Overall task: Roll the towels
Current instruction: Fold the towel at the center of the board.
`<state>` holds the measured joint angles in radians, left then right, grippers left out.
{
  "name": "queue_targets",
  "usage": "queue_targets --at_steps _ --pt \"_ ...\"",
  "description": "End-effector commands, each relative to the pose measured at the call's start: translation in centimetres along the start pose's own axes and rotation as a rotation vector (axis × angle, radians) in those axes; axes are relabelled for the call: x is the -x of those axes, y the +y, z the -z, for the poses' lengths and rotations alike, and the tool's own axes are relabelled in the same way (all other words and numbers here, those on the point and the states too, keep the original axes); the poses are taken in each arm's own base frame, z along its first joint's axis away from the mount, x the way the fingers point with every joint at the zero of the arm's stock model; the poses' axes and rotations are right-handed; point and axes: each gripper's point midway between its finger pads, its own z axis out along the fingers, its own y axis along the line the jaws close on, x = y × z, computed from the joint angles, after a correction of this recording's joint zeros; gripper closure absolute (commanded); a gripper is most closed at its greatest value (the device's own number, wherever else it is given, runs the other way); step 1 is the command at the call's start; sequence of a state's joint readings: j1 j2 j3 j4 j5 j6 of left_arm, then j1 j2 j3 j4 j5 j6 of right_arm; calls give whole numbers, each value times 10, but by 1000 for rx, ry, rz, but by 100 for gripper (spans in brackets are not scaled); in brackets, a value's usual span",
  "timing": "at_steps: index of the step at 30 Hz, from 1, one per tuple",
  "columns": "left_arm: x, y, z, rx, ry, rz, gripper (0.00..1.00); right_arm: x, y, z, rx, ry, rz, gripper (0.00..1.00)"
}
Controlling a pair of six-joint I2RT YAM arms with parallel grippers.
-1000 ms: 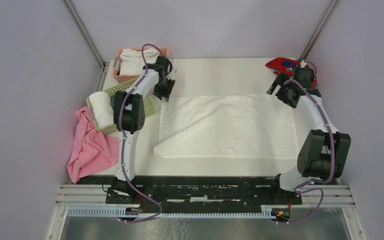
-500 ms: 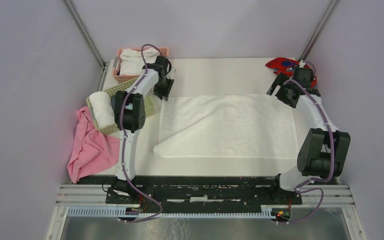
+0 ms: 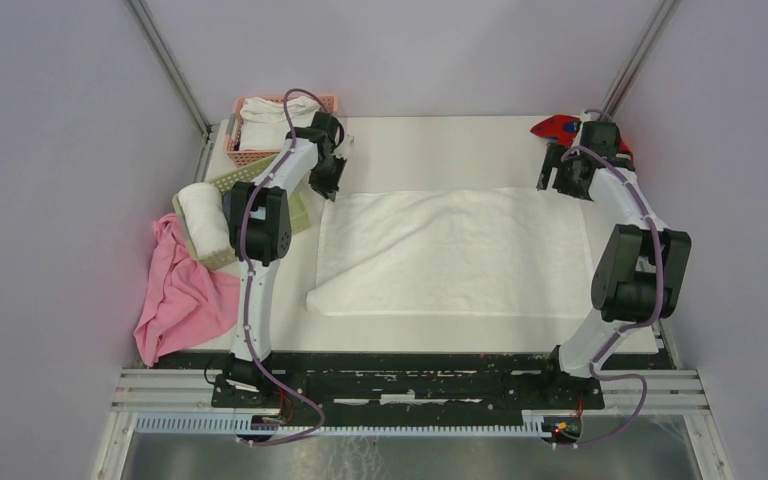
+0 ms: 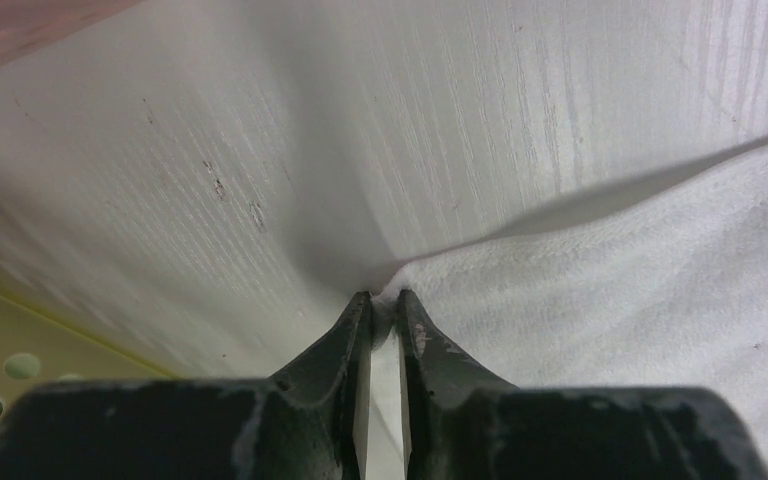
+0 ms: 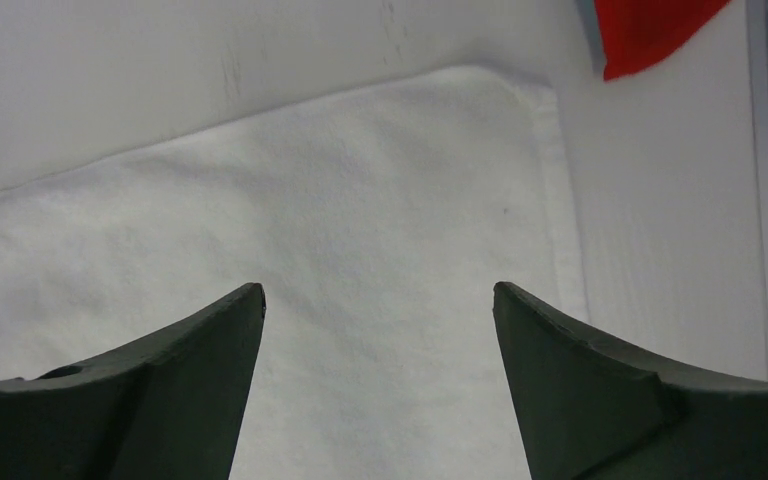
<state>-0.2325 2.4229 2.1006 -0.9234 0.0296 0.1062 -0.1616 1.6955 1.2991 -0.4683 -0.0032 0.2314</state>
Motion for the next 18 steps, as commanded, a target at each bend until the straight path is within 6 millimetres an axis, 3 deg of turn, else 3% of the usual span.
queue_targets --at_steps 1,7,14,18 --pt "-38 -2 -28 -16 126 -45 89 33 1 -16 47 33 286 11" --pt "-35 3 -23 10 101 -75 96 46 -20 -56 45 147 375 24" --pt "-26 5 -20 19 69 -84 97 51 -58 -81 -78 184 635 33" --pt "-25 5 -22 21 65 -82 97 54 -66 -91 -101 213 720 41"
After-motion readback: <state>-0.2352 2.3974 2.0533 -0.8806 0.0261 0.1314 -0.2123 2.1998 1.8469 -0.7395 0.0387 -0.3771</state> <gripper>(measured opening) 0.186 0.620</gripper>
